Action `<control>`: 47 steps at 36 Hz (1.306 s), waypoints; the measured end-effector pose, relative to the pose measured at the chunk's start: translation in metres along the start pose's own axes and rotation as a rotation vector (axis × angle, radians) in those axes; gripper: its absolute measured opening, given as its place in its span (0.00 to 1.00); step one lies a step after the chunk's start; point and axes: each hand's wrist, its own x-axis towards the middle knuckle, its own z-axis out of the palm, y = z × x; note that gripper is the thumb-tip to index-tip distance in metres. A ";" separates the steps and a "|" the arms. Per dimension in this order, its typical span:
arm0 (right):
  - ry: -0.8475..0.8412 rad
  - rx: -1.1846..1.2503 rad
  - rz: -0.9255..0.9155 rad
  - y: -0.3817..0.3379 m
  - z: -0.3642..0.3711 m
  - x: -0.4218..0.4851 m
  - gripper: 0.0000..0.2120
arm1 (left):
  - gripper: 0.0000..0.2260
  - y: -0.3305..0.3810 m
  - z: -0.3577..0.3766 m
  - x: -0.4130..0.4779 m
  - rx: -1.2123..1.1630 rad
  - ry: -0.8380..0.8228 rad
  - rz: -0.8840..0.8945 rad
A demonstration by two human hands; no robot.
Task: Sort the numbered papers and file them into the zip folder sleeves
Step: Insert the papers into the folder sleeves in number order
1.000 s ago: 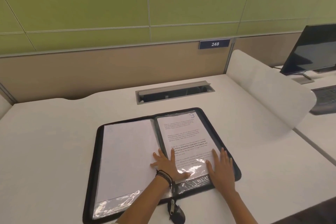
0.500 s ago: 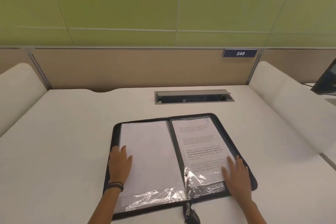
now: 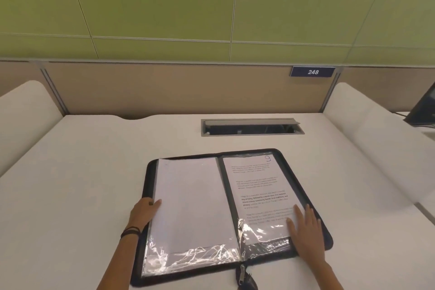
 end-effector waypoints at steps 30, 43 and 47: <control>0.029 0.821 -0.028 -0.050 -0.046 0.001 0.21 | 0.15 0.064 -0.042 -0.025 -0.123 -0.149 0.191; -0.366 1.090 -0.201 -0.087 -0.095 -0.022 0.27 | 0.08 0.198 0.021 -0.073 -0.186 -0.150 0.542; -0.435 1.152 -0.097 -0.084 -0.096 -0.029 0.22 | 0.08 0.219 0.059 -0.076 -0.275 -0.120 0.538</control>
